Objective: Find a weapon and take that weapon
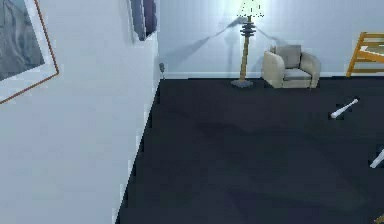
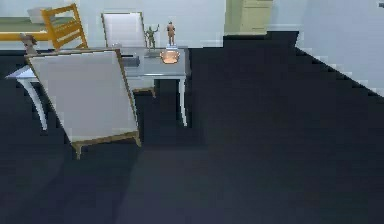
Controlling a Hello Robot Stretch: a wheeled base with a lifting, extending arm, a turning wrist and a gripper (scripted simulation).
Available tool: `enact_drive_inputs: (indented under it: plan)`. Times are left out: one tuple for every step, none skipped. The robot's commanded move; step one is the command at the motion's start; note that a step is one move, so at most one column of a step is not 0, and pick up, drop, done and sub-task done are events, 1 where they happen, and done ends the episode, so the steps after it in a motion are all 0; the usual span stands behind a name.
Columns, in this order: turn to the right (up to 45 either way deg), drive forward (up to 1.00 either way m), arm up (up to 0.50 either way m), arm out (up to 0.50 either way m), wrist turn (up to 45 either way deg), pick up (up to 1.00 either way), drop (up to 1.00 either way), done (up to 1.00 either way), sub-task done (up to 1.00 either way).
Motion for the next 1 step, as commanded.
enact_drive_inputs:
  plan:
    - [0.0,1.0,0.0,0.0,0.0,0.0,0.0,0.0,0.0]
